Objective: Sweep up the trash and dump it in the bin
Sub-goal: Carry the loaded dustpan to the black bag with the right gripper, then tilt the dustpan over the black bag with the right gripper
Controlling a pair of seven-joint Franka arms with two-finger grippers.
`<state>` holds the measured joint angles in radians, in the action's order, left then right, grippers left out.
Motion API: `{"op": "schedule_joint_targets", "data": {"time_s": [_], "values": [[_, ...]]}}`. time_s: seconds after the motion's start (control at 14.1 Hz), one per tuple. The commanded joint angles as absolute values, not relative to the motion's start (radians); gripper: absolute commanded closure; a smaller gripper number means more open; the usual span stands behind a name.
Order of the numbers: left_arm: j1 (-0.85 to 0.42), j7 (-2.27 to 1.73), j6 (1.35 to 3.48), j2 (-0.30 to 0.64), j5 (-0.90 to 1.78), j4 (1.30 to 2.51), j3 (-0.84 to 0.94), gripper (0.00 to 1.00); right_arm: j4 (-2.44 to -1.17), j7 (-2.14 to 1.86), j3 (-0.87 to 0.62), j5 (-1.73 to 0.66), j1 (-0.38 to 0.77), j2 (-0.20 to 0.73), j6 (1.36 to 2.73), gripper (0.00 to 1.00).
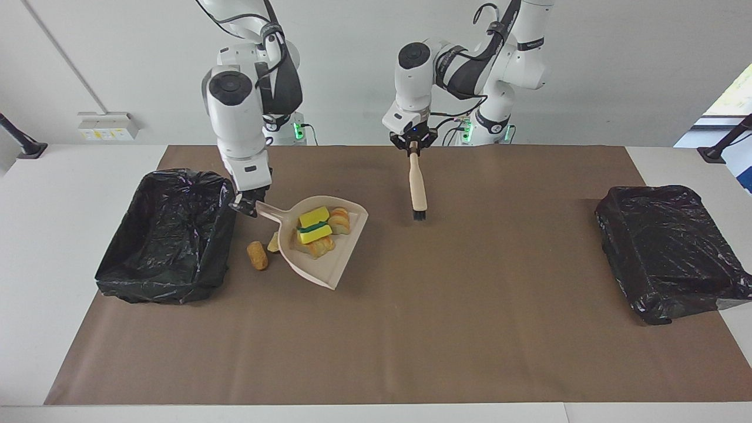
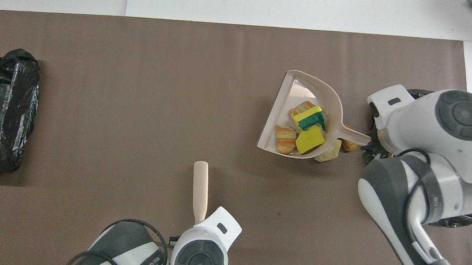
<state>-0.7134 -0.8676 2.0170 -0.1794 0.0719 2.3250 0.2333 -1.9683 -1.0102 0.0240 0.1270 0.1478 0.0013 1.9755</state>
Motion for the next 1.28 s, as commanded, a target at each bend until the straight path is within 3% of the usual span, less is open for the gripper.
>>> {"op": "schedule_joint_targets", "data": {"time_s": [0.0,0.28,0.78,1.21], "values": [[-0.831,-0.988,2.048,-0.213,0.094,2.367,0.221,1.00,-1.960,-1.147,0.015,0.080,0.046,-0.037,1.945,1.00],[-0.908,-1.083,2.178,-0.204,0.120,2.443,0.221,1.00,-1.960,-1.325,0.015,0.012,-0.086,-0.064,1.888,1.00],[-0.904,-1.054,2.201,-0.158,0.149,2.444,0.222,1.00,-1.902,-1.501,0.028,-0.021,-0.293,-0.066,1.792,1.00],[-0.894,-0.983,2.197,-0.152,0.181,2.442,0.219,0.72,-1.875,-1.643,0.126,0.037,-0.364,-0.069,1.773,1.00]]}}
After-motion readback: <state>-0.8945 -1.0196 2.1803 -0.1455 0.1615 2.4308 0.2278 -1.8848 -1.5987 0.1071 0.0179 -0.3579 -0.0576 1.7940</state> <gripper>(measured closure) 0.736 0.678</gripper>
